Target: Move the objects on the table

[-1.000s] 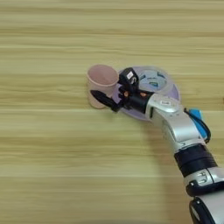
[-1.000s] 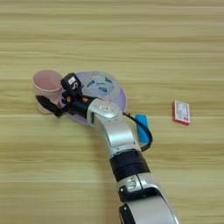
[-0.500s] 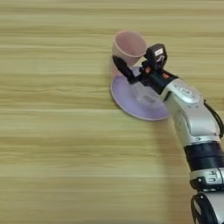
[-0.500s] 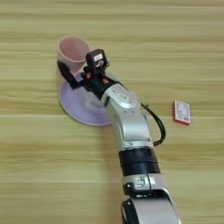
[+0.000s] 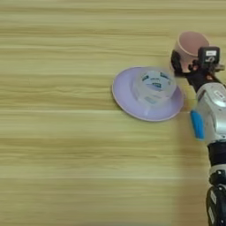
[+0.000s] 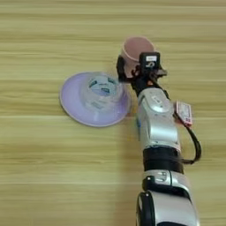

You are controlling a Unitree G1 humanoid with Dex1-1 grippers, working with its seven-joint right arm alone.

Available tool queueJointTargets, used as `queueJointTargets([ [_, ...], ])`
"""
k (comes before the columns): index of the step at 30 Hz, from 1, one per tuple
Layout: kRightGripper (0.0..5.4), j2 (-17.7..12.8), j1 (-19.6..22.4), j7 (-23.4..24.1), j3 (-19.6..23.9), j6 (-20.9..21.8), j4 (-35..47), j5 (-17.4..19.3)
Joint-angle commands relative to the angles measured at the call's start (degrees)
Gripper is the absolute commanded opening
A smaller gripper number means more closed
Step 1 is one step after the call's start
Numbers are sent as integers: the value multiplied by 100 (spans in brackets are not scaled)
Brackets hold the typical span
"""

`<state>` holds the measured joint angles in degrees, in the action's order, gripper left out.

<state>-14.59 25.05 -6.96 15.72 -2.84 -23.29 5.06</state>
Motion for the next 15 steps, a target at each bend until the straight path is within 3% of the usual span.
queueJointTargets([
  [1, 438, -340, 558, 269, 78, 332, -155, -123],
  [15, 436, -474, 980, 300, -110, 766, -1677, -263],
])
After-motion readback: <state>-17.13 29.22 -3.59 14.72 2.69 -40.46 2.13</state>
